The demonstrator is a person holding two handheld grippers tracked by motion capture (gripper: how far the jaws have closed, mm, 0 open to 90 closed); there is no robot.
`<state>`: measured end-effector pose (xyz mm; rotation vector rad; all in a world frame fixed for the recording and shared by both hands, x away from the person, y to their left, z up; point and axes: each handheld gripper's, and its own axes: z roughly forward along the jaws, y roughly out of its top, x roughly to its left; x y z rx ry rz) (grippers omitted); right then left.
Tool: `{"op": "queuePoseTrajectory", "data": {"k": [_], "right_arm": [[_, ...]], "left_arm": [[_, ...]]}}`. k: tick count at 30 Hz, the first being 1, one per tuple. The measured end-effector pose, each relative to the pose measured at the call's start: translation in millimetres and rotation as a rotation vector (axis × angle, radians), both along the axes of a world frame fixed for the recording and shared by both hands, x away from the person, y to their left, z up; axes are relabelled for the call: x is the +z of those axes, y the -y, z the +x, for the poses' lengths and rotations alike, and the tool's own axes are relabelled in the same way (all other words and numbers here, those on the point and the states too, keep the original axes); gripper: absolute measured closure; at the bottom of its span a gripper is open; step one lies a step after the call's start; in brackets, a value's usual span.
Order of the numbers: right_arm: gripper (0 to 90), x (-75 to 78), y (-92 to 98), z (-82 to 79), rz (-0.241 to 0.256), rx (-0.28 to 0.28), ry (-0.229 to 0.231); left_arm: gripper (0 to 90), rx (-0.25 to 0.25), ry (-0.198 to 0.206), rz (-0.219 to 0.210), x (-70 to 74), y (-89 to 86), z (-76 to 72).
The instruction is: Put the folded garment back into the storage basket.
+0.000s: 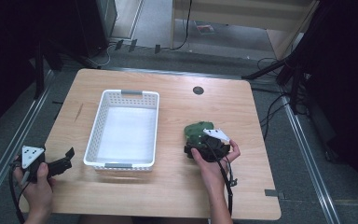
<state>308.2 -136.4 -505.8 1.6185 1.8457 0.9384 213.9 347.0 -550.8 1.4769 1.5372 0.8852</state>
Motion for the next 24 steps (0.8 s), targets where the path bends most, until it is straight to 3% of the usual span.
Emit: {"op": "queuePoseTrajectory", "data": {"k": [7,24], "right_arm": [[0.0,-10.2,-4.6,7.3,-0.029,-0.009,-0.032],[0.0,-25.6,2.1,13.0,-0.031,-0.031,-0.07]], "left_arm": [[0.3,0.0,-0.001,-0.001,-0.1,-0.1,0.2],[0.3,-0.002,-0.004,0.005,0.0,0.3,0.4]]}}
